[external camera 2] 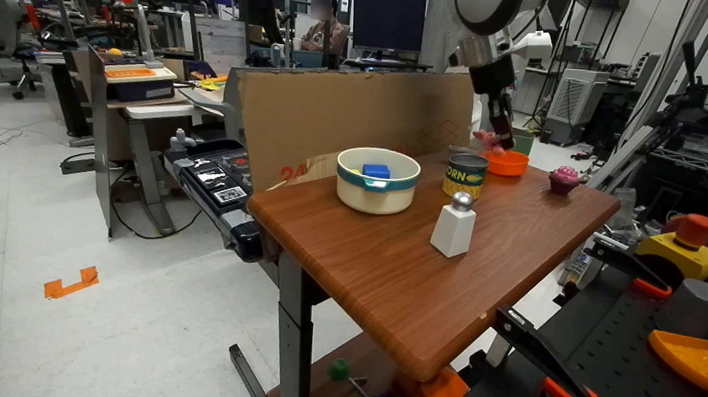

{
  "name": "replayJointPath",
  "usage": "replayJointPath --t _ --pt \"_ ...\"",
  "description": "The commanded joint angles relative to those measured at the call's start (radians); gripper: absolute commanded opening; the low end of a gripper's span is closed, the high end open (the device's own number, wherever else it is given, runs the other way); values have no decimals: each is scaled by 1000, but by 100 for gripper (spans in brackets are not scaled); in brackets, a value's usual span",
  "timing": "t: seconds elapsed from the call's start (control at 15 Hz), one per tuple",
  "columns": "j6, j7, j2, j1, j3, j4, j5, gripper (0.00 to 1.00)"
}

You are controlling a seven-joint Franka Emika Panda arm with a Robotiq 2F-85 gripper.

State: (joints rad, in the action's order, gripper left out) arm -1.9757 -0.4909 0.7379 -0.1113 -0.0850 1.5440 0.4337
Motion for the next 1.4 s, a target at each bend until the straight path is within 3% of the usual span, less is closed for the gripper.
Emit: replayJointPath --t 0.0,0.4,0.93,1.33 --pt "31 30 -26 19 -9 19 27 2" --pt "100 82 -24 59 -15 -2 57 2" --pt "350 144 20 150 -11 -94 165 2" --pt "291 128 -18 121 13 -50 184 2"
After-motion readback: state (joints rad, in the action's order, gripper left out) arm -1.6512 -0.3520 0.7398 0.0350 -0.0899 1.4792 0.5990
